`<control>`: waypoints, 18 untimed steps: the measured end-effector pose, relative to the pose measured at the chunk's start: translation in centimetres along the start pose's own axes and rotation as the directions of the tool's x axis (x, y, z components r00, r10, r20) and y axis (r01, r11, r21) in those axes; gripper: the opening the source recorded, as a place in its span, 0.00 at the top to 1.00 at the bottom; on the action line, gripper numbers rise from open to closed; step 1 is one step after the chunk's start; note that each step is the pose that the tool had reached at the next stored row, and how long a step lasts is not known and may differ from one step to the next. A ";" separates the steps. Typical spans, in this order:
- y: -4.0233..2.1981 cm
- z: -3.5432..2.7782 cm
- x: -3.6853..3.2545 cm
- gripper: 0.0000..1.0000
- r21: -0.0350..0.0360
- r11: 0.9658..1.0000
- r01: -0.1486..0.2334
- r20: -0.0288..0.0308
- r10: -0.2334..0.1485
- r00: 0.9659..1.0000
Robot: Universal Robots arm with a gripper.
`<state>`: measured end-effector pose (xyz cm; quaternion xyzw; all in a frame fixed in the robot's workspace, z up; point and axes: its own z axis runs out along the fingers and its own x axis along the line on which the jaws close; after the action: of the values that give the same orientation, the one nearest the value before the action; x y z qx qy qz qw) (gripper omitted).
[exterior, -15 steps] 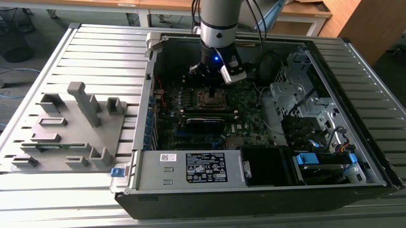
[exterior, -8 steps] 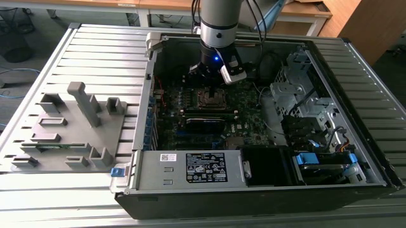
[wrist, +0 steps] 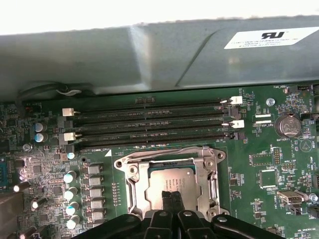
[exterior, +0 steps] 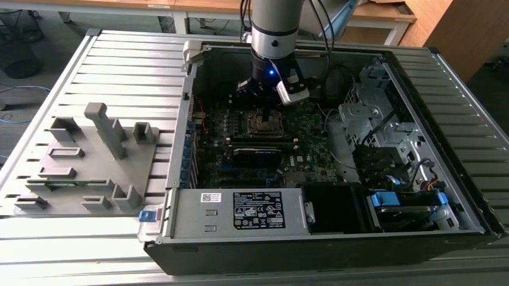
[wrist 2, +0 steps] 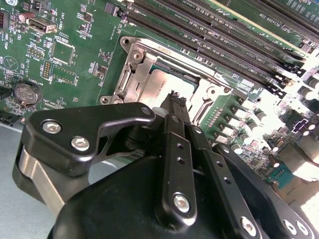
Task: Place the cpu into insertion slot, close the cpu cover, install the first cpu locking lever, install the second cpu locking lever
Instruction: 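Install the second cpu locking lever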
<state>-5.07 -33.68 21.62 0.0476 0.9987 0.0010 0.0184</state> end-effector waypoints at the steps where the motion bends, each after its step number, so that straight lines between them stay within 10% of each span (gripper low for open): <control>1: 0.00 -0.01 0.00 0.89 0.000 1.000 0.000 0.000 0.000 1.000; 18: 0.00 -0.50 -0.01 0.89 0.000 1.000 0.000 0.000 0.000 1.000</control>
<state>-5.08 -33.68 22.12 0.0476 0.9987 0.0009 0.0183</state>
